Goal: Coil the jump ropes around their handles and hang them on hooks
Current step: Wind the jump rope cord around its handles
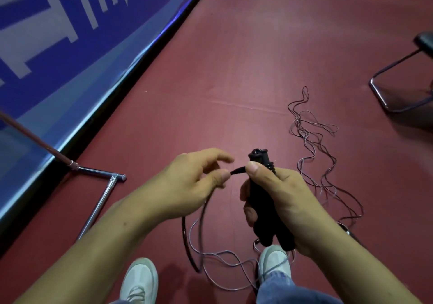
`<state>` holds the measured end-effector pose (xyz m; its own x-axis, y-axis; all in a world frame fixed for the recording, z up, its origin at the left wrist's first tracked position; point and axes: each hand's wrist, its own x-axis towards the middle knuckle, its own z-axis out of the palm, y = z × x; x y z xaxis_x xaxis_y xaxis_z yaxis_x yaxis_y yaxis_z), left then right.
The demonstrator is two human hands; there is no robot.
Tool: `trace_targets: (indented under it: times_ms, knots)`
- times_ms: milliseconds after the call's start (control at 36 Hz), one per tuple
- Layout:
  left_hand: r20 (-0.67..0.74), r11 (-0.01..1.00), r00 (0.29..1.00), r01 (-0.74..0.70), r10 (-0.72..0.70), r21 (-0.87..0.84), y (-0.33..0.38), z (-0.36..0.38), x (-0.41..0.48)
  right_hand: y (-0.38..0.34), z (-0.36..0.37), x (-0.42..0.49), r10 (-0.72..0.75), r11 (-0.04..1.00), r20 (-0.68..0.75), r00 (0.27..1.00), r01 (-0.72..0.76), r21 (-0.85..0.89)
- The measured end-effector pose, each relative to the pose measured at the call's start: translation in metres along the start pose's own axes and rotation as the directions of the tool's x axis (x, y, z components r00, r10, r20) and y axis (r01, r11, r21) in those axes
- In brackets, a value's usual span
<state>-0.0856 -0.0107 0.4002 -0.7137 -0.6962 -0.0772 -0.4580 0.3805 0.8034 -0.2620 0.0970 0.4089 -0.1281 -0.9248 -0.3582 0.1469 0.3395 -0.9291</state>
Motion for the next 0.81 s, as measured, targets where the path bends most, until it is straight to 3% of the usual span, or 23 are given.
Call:
trace_targets:
  times_ms: [83,194,333,472,556,667,722,806]
  knots:
    - [0.075,0.987,0.996,-0.027,0.040,-0.157,0.010,0.003,-0.003,0.000,0.003,0.000,-0.002,1.000,-0.010,1.000,0.001,-0.024]
    - [-0.025,0.966,0.999,-0.026,0.020,-0.257,0.017,0.009,-0.001,0.000,0.006,0.001,-0.008,0.999,-0.017,1.000,0.008,-0.034]
    - [0.008,0.915,1.000,0.008,-0.005,-0.403,0.013,0.003,-0.001,-0.006,0.004,-0.001,-0.027,0.999,0.025,0.999,0.027,-0.031]
    - [-0.007,0.896,0.999,-0.034,0.035,-0.443,0.017,-0.002,0.000,-0.003,0.004,-0.005,0.026,0.992,0.211,0.977,-0.051,0.113]
    - [0.028,0.812,0.999,0.003,0.017,-0.584,0.020,-0.001,0.001,0.001,0.007,-0.007,0.015,0.940,0.393,0.919,-0.147,0.307]
    - [0.088,0.777,0.992,-0.016,0.092,-0.629,0.025,0.004,0.001,0.006,0.009,-0.008,-0.127,0.832,0.576,0.808,-0.229,0.505]
    - [0.097,0.778,0.991,-0.012,0.094,-0.628,0.027,0.008,0.000,0.006,0.008,-0.007,-0.139,0.827,0.599,0.788,-0.240,0.508]
    - [0.122,0.728,0.990,0.029,0.076,-0.685,0.032,0.013,-0.002,0.007,0.007,-0.007,-0.085,0.878,0.544,0.835,-0.196,0.438]
